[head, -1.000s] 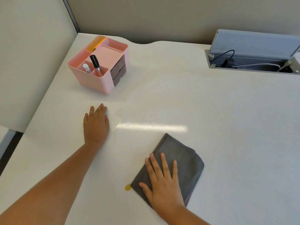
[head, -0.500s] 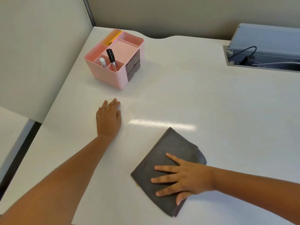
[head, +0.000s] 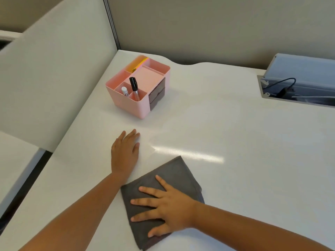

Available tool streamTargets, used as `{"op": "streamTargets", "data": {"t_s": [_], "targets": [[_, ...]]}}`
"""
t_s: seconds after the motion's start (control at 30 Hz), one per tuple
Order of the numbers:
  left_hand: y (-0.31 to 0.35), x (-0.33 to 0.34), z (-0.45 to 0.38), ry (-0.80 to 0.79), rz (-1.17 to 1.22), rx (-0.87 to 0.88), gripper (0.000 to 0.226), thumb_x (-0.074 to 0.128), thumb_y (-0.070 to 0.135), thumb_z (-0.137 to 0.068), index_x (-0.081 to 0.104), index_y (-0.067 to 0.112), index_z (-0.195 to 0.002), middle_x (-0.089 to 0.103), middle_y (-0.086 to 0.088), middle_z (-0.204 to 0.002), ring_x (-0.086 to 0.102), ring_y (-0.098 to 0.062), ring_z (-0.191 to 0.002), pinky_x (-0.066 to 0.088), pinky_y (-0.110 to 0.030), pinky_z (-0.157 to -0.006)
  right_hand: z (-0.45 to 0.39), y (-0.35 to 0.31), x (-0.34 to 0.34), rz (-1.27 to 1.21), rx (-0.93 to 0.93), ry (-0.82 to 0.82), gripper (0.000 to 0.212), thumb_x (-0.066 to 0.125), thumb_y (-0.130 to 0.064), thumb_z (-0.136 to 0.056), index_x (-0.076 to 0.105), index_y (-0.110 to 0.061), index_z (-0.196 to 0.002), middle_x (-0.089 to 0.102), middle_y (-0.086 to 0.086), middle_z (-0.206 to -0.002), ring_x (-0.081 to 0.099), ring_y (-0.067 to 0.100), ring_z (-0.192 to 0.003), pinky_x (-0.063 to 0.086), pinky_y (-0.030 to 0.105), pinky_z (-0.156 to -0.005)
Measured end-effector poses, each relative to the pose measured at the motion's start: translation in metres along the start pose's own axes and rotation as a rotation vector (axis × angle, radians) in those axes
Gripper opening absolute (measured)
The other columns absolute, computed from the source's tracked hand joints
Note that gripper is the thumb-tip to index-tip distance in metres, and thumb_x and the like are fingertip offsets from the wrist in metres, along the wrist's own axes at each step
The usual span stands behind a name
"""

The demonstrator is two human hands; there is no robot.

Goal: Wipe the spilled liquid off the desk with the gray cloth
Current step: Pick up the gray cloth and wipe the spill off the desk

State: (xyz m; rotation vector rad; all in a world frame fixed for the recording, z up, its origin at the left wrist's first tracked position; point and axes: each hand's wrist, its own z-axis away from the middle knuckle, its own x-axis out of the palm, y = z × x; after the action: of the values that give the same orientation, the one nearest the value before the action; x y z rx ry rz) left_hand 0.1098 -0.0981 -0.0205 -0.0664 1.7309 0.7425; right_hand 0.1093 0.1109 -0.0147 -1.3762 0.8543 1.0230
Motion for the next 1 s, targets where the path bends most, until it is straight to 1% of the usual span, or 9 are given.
{"op": "streamTargets", "data": {"t_s": [0.1,0.23,0.3,0.37,0.47,0.57,0.67,0.8,1.0], "targets": [[-0.002,0.000,-0.001,0.000,0.094,-0.047,0.035,0.039,0.022,-0.095,0.051,0.019,-0.127,0.050,-0.001,-0.140,0.034,-0.026,-0.137,0.027,-0.045,-0.112,-0.013,0.016,-0.002,0.015,0.111,0.040,0.053,0.045,-0.056,-0.089,0.035,-0.040,-0.138,0.022,-0.010,-0.155,-0.005,0.016,-0.145,-0.023,0.061,-0.104],[0.000,-0.005,-0.001,0.002,0.250,-0.140,0.042,0.028,0.032,-0.096,0.046,0.020,-0.132,0.047,-0.004,-0.142,0.032,-0.023,-0.138,0.024,-0.041,-0.113,-0.026,0.050,-0.014,0.043,0.239,0.058,0.054,0.039,-0.059,-0.089,0.030,-0.043,-0.140,0.017,-0.010,-0.156,-0.004,0.017,-0.145,-0.027,0.057,-0.103],[0.000,-0.005,-0.001,-0.001,0.232,-0.125,0.047,0.027,0.034,-0.093,0.045,0.018,-0.133,0.046,-0.003,-0.143,0.033,-0.023,-0.138,0.025,-0.040,-0.113,-0.031,0.071,-0.023,0.059,0.312,0.067,0.055,0.035,-0.061,-0.089,0.027,-0.045,-0.140,0.015,-0.011,-0.157,-0.004,0.018,-0.145,-0.026,0.057,-0.104],[0.001,-0.005,-0.001,-0.004,0.178,-0.108,0.045,0.031,0.033,-0.093,0.044,0.018,-0.134,0.044,-0.003,-0.144,0.034,-0.024,-0.137,0.026,-0.041,-0.112,-0.033,0.094,-0.032,0.076,0.387,0.079,0.055,0.030,-0.063,-0.088,0.024,-0.046,-0.141,0.013,-0.011,-0.157,-0.005,0.018,-0.145,-0.022,0.058,-0.107],[0.002,-0.003,-0.001,-0.020,0.124,-0.111,0.052,0.031,0.040,-0.089,0.041,0.019,-0.136,0.043,-0.003,-0.145,0.033,-0.024,-0.138,0.026,-0.041,-0.112,-0.029,0.131,-0.045,0.113,0.506,0.101,0.058,0.021,-0.067,-0.086,0.021,-0.048,-0.141,0.012,-0.012,-0.157,-0.005,0.017,-0.145,-0.019,0.057,-0.107],[0.001,-0.003,0.002,-0.021,0.106,-0.107,0.056,0.032,0.044,-0.087,0.038,0.021,-0.137,0.043,-0.002,-0.145,0.033,-0.023,-0.138,0.025,-0.042,-0.112,-0.014,0.169,-0.060,0.121,0.646,0.148,0.058,0.022,-0.067,-0.086,0.020,-0.048,-0.141,0.012,-0.013,-0.157,-0.003,0.017,-0.145,-0.015,0.058,-0.109],[0.000,-0.002,0.002,-0.020,0.090,-0.102,0.055,0.033,0.044,-0.086,0.037,0.022,-0.137,0.044,-0.002,-0.144,0.032,-0.023,-0.138,0.025,-0.043,-0.112,0.016,0.209,-0.074,0.114,0.825,0.203,0.057,0.022,-0.067,-0.087,0.019,-0.049,-0.141,0.011,-0.013,-0.157,-0.002,0.017,-0.145,-0.009,0.062,-0.110],[0.001,-0.001,0.001,-0.028,0.073,-0.092,0.056,0.033,0.043,-0.086,0.038,0.021,-0.137,0.045,-0.004,-0.143,0.032,-0.025,-0.138,0.027,-0.047,-0.112,0.091,0.246,-0.087,0.125,1.113,0.268,0.055,0.023,-0.064,-0.088,0.020,-0.047,-0.141,0.015,-0.011,-0.157,0.004,0.019,-0.145,-0.004,0.065,-0.108],[0.002,-0.002,0.002,-0.034,0.061,-0.104,0.058,0.030,0.045,-0.085,0.037,0.022,-0.137,0.046,-0.007,-0.143,0.032,-0.027,-0.138,0.026,-0.047,-0.112,0.242,0.249,-0.087,0.083,1.528,0.314,0.060,0.017,-0.066,-0.087,0.015,-0.045,-0.143,0.012,-0.006,-0.158,0.005,0.021,-0.144,0.001,0.069,-0.108]]}}
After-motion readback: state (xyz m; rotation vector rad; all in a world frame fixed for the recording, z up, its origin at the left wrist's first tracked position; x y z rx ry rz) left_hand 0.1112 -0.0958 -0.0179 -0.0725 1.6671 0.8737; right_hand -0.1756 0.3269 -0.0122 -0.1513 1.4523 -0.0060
